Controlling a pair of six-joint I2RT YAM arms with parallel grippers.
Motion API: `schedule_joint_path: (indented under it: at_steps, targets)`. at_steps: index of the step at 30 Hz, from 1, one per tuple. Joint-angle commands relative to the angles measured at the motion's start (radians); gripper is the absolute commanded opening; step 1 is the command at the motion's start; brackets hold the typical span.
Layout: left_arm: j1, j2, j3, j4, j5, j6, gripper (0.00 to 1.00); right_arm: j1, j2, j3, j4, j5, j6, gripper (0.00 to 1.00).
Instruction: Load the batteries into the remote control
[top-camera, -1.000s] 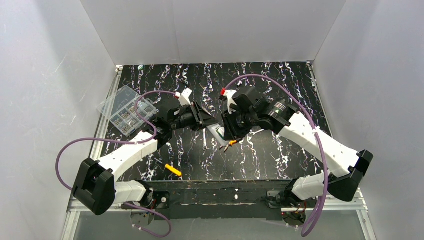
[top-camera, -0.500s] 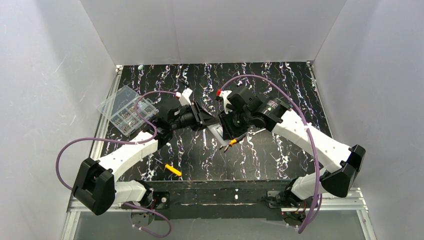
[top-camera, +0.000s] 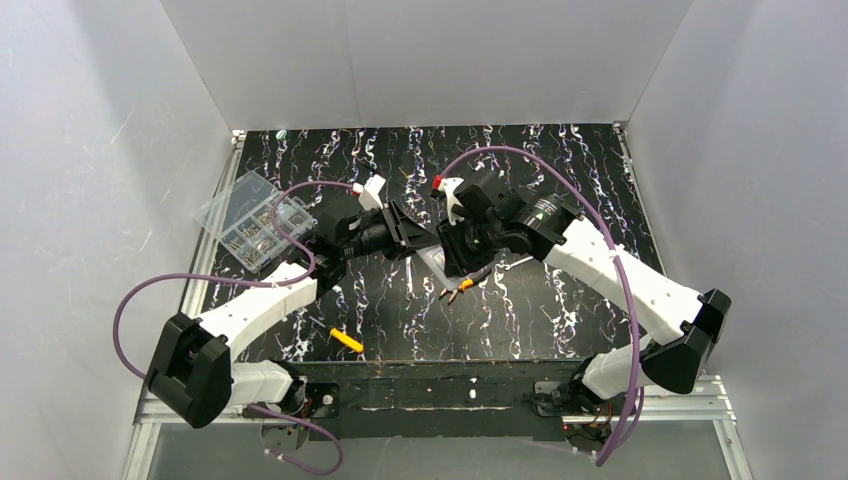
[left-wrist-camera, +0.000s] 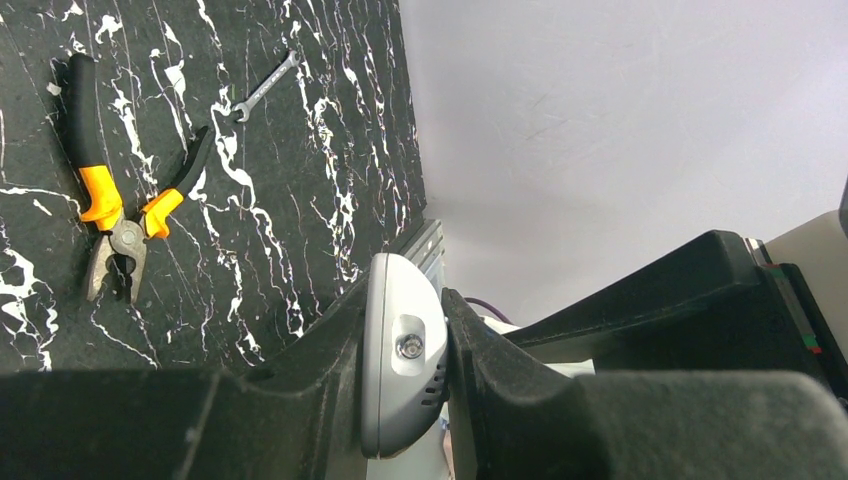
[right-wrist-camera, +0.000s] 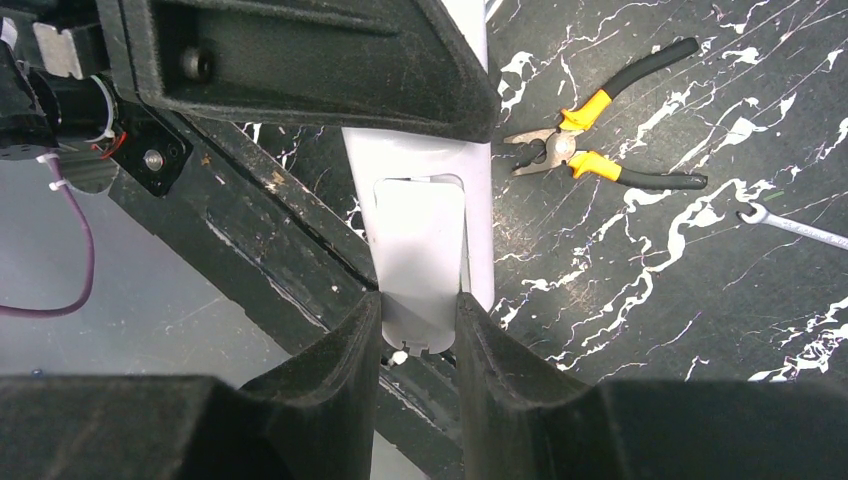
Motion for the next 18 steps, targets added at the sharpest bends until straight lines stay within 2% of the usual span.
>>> schedule_joint_path:
  at_steps: [1,18]
  targets:
    - [-0.004,0.001,0.005,0.075,0.058,-0.013,0.00,0.001,0.008,0.042,0.021,0.000,-0.019,0.29]
    - [-0.007,0.029,0.012,0.193,0.106,-0.063,0.00,0.000,0.036,0.075,0.027,0.029,-0.066,0.30]
